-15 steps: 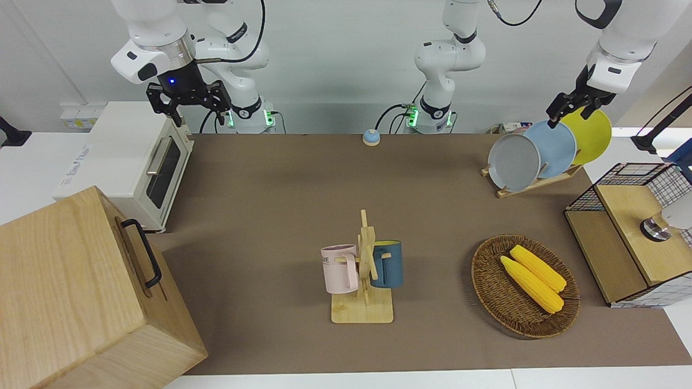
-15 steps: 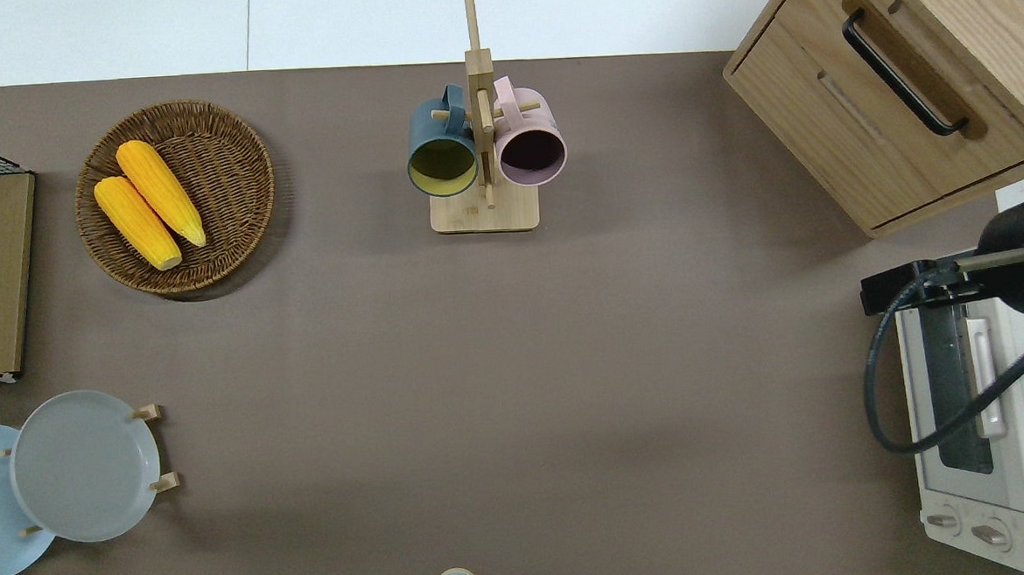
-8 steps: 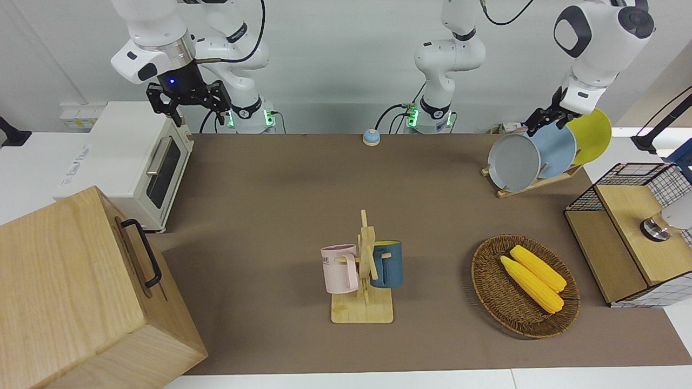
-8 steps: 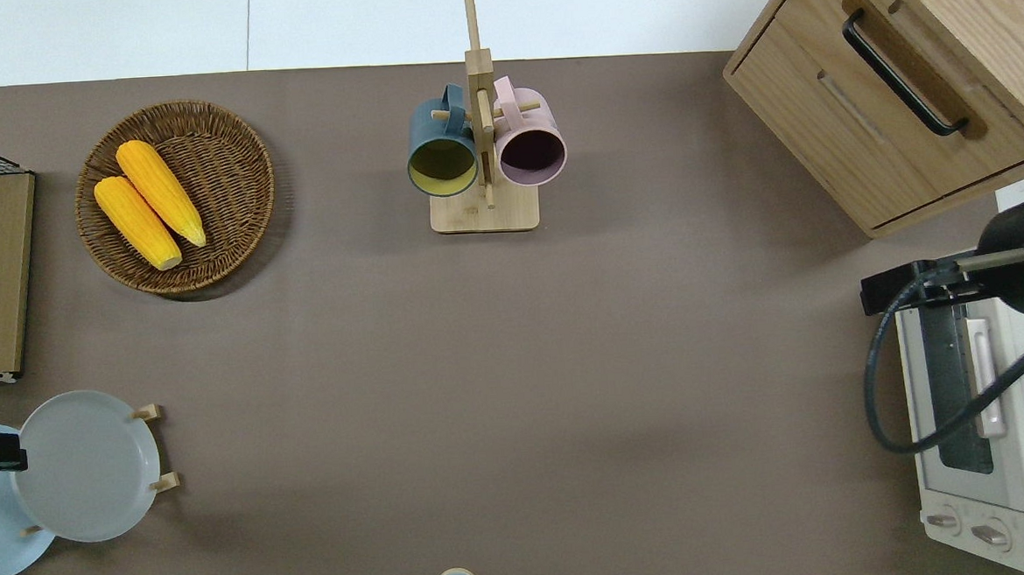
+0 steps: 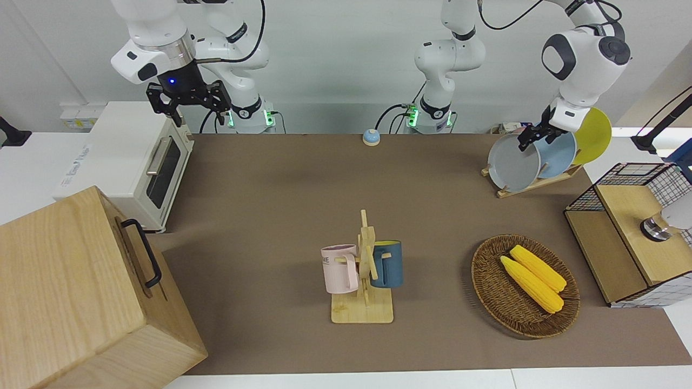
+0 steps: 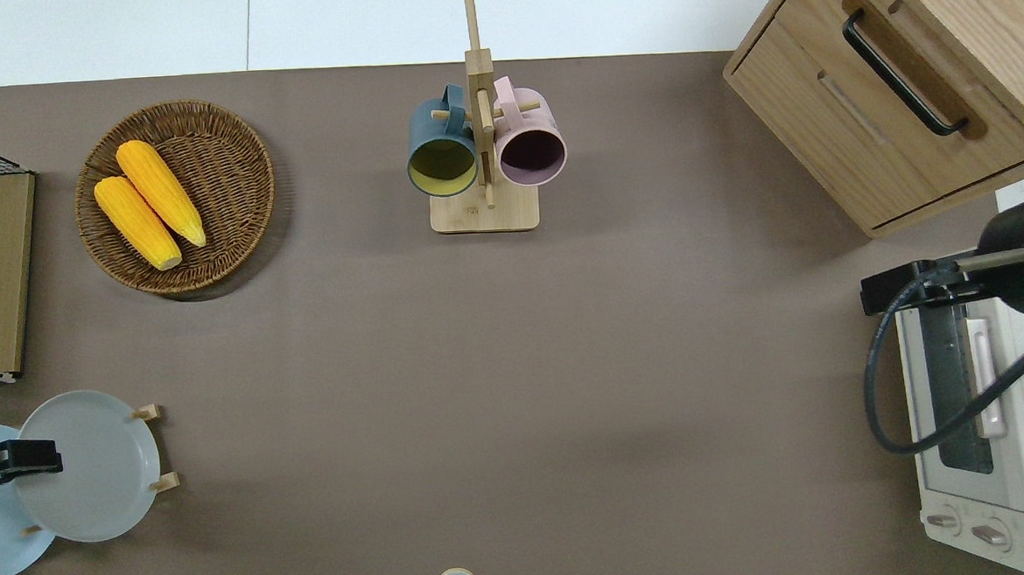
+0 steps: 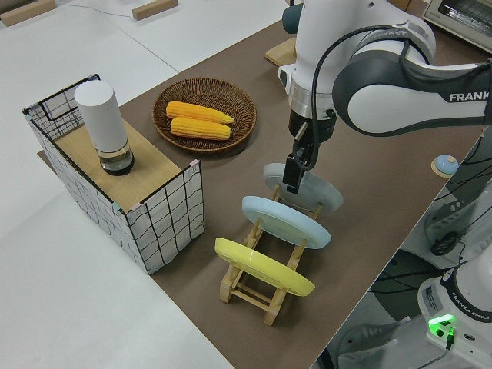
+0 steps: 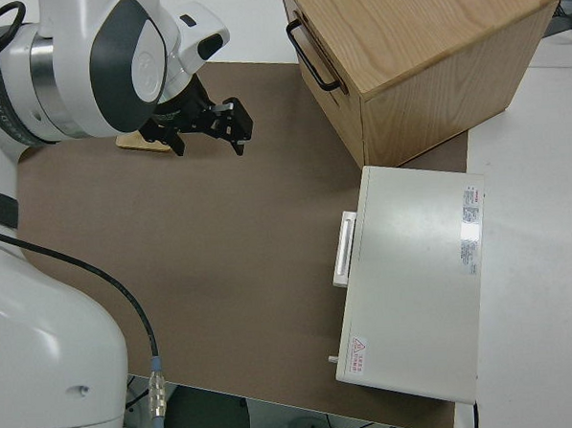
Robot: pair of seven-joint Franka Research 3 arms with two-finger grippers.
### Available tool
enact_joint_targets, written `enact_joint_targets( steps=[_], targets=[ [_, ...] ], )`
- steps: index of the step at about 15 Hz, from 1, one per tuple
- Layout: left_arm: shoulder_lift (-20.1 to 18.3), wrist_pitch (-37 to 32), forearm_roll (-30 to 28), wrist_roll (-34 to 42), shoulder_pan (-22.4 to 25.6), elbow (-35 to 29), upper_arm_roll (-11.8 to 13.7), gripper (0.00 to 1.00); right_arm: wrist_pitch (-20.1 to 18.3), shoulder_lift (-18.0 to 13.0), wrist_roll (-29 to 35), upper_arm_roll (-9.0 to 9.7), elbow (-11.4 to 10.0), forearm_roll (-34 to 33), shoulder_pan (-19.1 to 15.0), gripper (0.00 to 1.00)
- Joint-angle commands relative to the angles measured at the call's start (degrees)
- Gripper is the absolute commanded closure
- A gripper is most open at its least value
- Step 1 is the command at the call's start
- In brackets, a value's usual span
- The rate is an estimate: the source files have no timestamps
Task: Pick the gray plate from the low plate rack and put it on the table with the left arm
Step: 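Reach the left gripper down to the gray plate in the low rack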
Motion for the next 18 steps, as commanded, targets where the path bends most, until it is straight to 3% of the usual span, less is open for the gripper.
enact_joint_targets(
  steps=[1, 2, 3, 5, 7, 18],
  targets=[
    [-1.7, 2.7, -0.27, -0.03, -0.73, -3.56, 0.57, 0.07, -0.83, -0.26, 0.53, 1.07, 0.31, 1.26, -1.45, 0.013],
    [-1.7, 3.05, -0.89, -0.03, -0.73, -3.82, 0.57, 0.22, -0.83, -0.26, 0.53, 1.07, 0.31, 1.26, -1.45, 0.011],
    [-1.62, 3.49, -1.07, -0.03, -0.64, -4.0, 0.57, 0.46, -0.83, -0.26, 0.53, 1.07, 0.31, 1.26, -1.45, 0.011],
    [-1.53, 3.58, -1.07, 0.06, -0.73, -4.35, 0.57, 0.75, -0.83, -0.26, 0.53, 1.07, 0.31, 1.26, -1.45, 0.013],
    [-1.53, 3.49, -1.07, 0.06, -0.81, -4.35, 0.57, 0.86, -0.83, -0.26, 0.53, 1.07, 0.31, 1.26, -1.45, 0.011],
    [-1.62, 0.69, -0.72, 0.41, -1.52, -2.08, 0.57, 0.9, -0.83, -0.26, 0.53, 1.07, 0.31, 1.26, -1.45, 0.011]
  ],
)
